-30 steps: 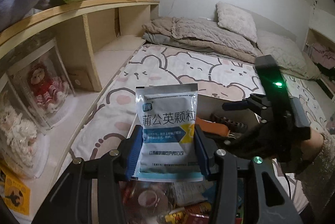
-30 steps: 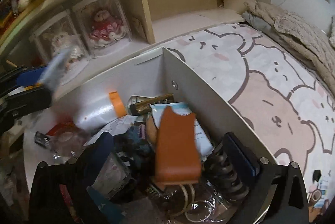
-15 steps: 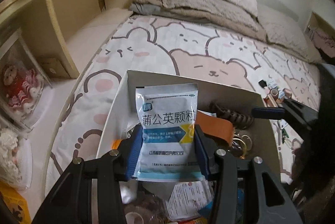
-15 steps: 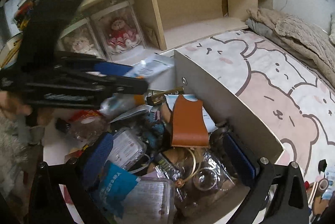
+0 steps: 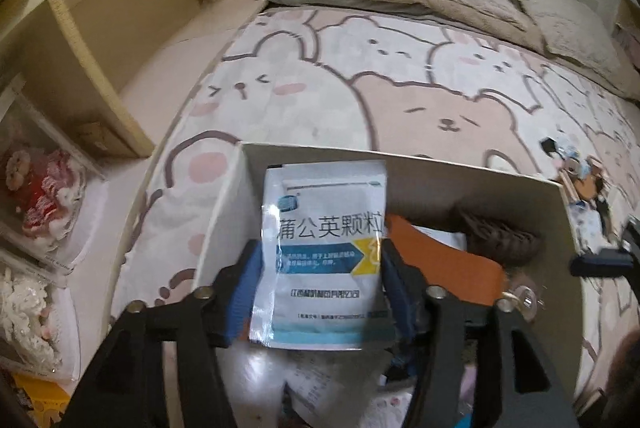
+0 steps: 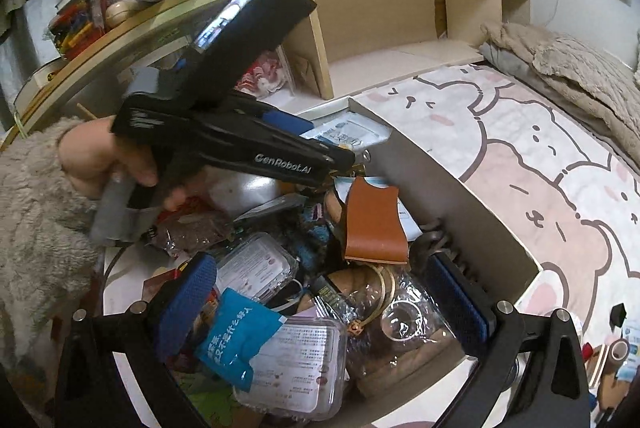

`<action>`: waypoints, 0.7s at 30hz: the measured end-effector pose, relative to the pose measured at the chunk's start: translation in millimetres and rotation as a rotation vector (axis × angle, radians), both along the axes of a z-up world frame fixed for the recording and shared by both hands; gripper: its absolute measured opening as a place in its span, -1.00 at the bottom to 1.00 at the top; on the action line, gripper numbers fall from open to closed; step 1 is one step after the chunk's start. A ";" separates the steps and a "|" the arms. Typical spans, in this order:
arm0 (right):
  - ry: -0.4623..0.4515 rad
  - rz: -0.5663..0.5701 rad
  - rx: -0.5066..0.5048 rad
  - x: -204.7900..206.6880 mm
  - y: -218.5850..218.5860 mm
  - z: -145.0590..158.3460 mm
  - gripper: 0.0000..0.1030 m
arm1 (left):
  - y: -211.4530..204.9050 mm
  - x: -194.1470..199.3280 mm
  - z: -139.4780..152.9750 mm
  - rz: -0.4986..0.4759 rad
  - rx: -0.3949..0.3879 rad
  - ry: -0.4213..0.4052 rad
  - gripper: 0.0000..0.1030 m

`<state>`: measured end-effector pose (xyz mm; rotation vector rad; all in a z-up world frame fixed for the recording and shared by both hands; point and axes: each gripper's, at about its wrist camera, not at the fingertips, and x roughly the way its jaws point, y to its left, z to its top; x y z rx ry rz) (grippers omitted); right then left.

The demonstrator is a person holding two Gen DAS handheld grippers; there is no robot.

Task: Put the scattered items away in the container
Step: 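Open the right tool to drop the leather sleeve while the left tool releases the sachet into the box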

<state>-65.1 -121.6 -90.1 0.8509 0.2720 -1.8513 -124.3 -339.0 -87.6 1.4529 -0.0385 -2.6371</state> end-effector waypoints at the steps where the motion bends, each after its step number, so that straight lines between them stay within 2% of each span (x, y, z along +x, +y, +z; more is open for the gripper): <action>1: 0.000 0.001 -0.003 0.6 1.2 0.6 1.00 | -2.4 1.1 1.2 0.011 0.006 0.008 0.56; 5: 0.000 -0.003 -0.011 0.2 4.1 1.9 1.00 | -5.9 7.5 9.4 -0.001 0.035 0.026 0.67; 8: -0.009 -0.012 -0.022 0.9 5.6 2.8 1.00 | -0.4 12.1 14.8 -0.013 0.002 0.038 0.75; 17: -0.004 -0.033 -0.031 4.8 7.7 10.2 1.00 | 8.7 28.1 24.3 -0.039 -0.026 0.053 0.76; 21: 0.010 -0.053 -0.045 6.3 10.2 19.0 1.00 | 12.1 39.7 30.4 -0.043 -0.015 0.066 0.76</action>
